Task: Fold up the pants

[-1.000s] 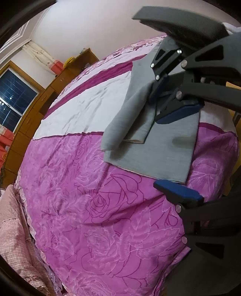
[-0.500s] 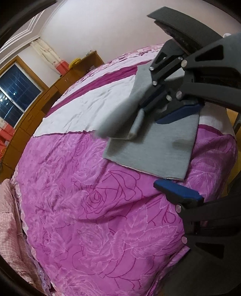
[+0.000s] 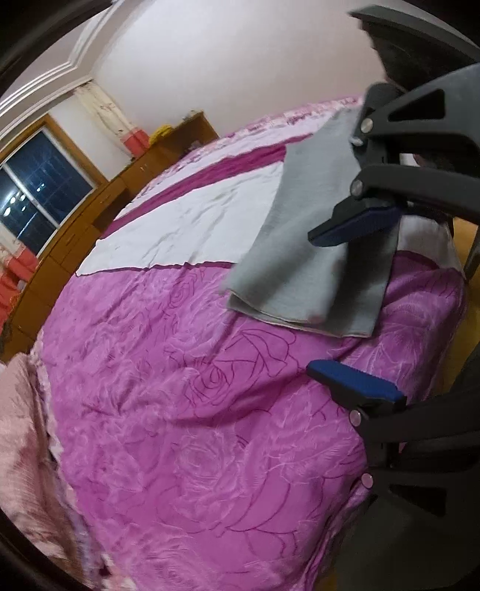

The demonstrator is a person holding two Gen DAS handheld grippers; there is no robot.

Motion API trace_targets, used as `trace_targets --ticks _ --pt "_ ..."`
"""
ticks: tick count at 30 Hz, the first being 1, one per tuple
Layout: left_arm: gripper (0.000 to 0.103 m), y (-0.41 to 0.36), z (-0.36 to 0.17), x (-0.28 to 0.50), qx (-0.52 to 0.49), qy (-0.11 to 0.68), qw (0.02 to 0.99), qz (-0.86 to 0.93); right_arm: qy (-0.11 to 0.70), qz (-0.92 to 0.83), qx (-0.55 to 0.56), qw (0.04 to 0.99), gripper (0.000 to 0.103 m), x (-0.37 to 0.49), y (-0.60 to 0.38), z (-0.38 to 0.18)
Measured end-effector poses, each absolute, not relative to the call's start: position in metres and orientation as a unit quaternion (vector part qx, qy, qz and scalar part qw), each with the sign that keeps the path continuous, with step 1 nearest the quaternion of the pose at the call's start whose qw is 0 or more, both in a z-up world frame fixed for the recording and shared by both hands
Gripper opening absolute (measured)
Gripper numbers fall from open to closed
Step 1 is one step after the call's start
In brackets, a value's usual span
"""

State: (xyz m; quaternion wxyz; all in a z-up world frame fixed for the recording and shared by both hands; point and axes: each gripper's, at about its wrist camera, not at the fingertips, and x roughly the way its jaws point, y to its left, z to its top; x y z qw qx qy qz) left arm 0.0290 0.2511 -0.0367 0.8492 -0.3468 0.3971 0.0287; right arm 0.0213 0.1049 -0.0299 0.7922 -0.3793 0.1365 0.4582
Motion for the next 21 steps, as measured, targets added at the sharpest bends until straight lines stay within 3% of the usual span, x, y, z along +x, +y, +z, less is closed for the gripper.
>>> trace_targets --ticks 21 --pt "0.067 0.25 -0.037 0.032 -0.346 0.395 0.85 0.029 0.164 0.486 -0.388 0.766 0.0 0.006 0.105 -0.051"
